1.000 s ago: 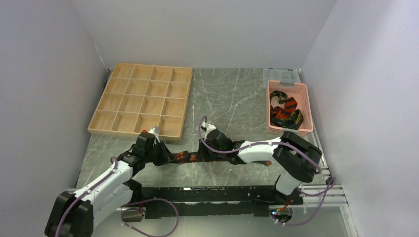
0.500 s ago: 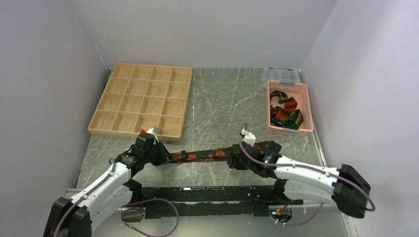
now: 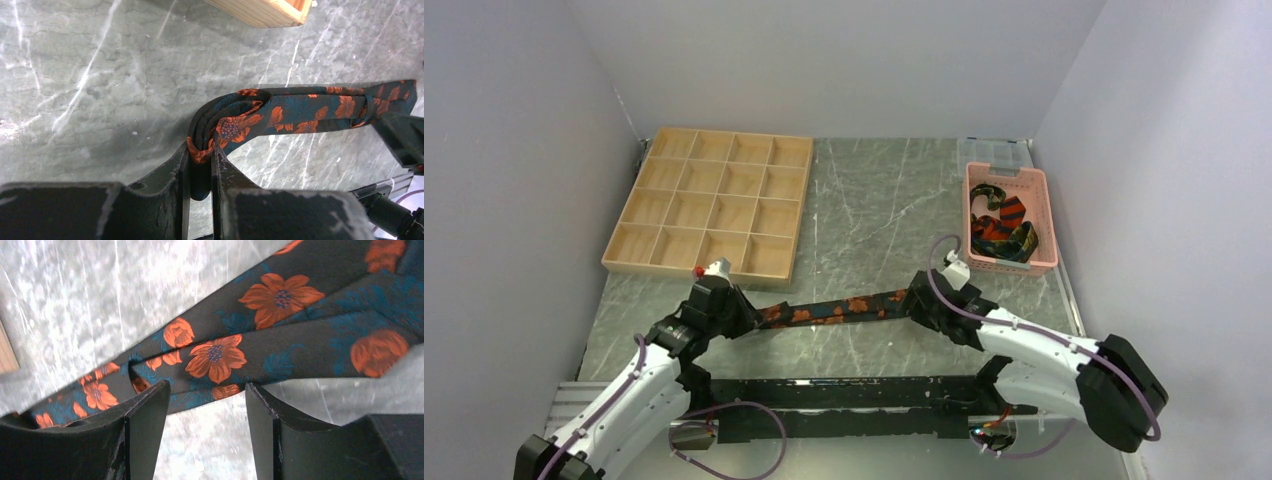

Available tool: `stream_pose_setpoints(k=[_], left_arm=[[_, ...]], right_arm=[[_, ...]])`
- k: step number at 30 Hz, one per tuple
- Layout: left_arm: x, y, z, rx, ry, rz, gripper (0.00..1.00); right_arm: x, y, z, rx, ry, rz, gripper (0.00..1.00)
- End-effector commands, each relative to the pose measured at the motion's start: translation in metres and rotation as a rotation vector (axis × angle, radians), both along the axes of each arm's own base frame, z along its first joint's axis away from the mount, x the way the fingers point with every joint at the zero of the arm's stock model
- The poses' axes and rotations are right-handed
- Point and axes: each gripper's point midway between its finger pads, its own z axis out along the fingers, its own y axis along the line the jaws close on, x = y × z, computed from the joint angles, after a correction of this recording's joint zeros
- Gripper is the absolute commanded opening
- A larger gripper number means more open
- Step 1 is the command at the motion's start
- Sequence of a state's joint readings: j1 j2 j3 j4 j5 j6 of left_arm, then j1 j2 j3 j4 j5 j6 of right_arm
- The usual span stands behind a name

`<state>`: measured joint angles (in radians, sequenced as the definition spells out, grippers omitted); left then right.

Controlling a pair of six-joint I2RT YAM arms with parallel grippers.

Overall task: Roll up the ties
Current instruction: Roll the tie at the center of the board.

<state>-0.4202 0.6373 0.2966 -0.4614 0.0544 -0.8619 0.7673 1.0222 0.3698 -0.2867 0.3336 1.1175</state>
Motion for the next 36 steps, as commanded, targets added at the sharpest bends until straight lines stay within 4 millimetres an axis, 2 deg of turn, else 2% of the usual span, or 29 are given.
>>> stream_pose_setpoints(k=[1,4,7,14,16,17,21,25,26,29,33,36], left_arm=[[0.000,0.008,-0.003,0.020,0.007,0.051,0.03],[-0.001,0.009,-0.003,0.018,0.005,0.058,0.03],[-0.001,0.009,-0.002,0.015,0.003,0.060,0.03],[0.001,0.013,-0.004,0.034,0.002,0.086,0.03],[0.002,0.013,-0.005,0.039,0.009,0.082,0.03],[0.002,0.012,-0.005,0.042,0.014,0.079,0.03],[0.002,0.011,-0.004,0.042,0.017,0.074,0.03],[0.003,0.012,-0.004,0.038,0.004,0.077,0.03],[0.003,0.011,-0.004,0.038,0.003,0.076,0.03],[0.004,0.010,-0.004,0.040,0.007,0.069,0.03],[0.004,0.008,-0.004,0.037,0.011,0.053,0.03],[0.005,0.007,-0.001,0.039,-0.001,0.045,0.03]], right_arm=[[0.027,-0.013,-0.004,-0.083,-0.070,0.003,0.62],[0.047,-0.007,-0.003,-0.083,-0.094,0.034,0.62],[0.061,-0.002,-0.011,-0.080,-0.085,0.043,0.62],[0.091,-0.004,-0.019,-0.032,-0.112,0.020,0.62],[0.091,-0.004,-0.013,-0.040,-0.119,0.042,0.62],[0.091,-0.005,-0.004,-0.039,-0.145,0.053,0.62],[0.076,-0.014,0.015,-0.049,-0.159,0.068,0.63],[0.068,-0.038,0.008,-0.084,-0.115,-0.003,0.63],[0.070,-0.044,0.005,-0.085,-0.108,-0.032,0.62],[0.081,-0.043,0.008,-0.045,-0.121,-0.060,0.61],[0.104,-0.035,0.021,-0.029,-0.166,-0.056,0.58],[0.118,-0.022,0.039,-0.007,-0.214,-0.001,0.52]])
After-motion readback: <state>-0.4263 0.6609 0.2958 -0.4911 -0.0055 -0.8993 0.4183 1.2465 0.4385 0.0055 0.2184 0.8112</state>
